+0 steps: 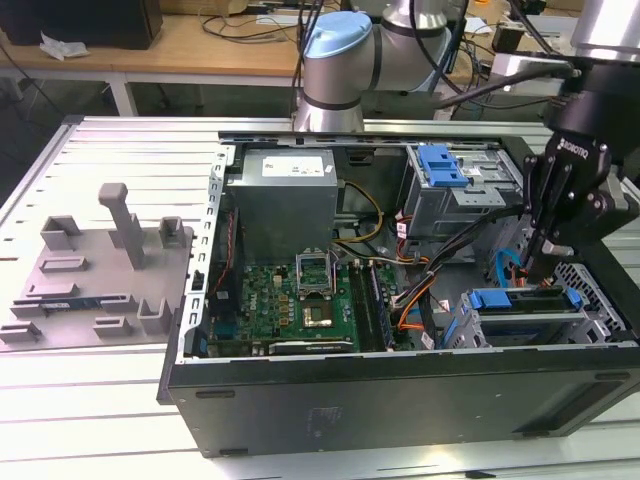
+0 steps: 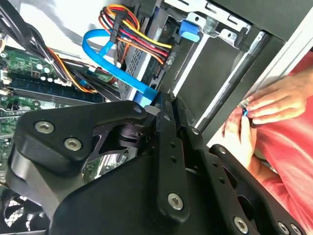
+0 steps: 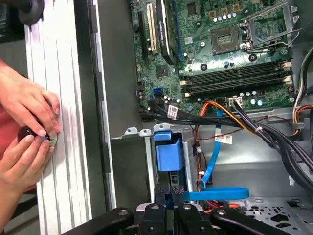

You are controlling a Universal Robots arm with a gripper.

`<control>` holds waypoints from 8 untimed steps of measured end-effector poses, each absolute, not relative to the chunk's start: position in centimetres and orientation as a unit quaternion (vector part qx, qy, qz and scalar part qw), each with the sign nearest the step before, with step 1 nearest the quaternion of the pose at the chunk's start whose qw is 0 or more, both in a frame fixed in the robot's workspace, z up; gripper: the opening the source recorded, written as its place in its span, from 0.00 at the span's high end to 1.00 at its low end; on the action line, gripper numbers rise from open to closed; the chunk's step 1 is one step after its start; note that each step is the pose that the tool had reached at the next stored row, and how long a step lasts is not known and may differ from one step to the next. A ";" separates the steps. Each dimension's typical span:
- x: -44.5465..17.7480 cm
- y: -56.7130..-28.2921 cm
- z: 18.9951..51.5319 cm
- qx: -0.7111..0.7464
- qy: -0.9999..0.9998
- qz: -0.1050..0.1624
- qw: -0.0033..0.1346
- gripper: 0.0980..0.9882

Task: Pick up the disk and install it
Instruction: 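Insert the second disk wire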

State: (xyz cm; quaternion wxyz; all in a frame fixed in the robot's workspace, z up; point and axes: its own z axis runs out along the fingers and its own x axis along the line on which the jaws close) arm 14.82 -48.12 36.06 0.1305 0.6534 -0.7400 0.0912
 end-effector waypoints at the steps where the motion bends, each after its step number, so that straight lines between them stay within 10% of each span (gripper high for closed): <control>1: 14.8 -48.3 36.1 0.654 -0.741 0.088 0.123 0.93; 8: 14.8 -49.0 36.1 0.661 -0.746 0.047 0.061 0.93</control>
